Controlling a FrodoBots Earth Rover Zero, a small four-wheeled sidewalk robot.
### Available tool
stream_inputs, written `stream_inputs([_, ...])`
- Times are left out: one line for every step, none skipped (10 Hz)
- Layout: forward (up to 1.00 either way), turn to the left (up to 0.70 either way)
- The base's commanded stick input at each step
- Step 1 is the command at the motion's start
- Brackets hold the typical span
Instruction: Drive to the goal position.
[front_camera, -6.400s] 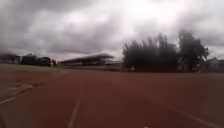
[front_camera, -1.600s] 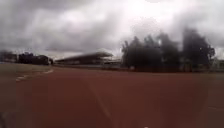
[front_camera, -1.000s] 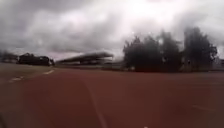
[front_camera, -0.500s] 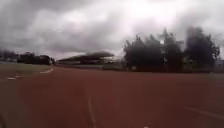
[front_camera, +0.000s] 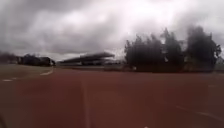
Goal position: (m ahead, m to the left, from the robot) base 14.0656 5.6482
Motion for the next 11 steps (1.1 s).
stream_inputs([0.70, 0.00])
stream_inputs([0.70, 0.00])
stream_inputs([0.70, 0.00])
stream_inputs([0.70, 0.00])
stream_inputs([0.70, 0.00])
stream_inputs([0.70, 0.00])
stream_inputs([0.70, 0.00])
stream_inputs([0.70, 0.00])
stream_inputs([0.70, 0.00])
stream_inputs([0.70, 0.00])
stream_inputs([0.70, 0.00])
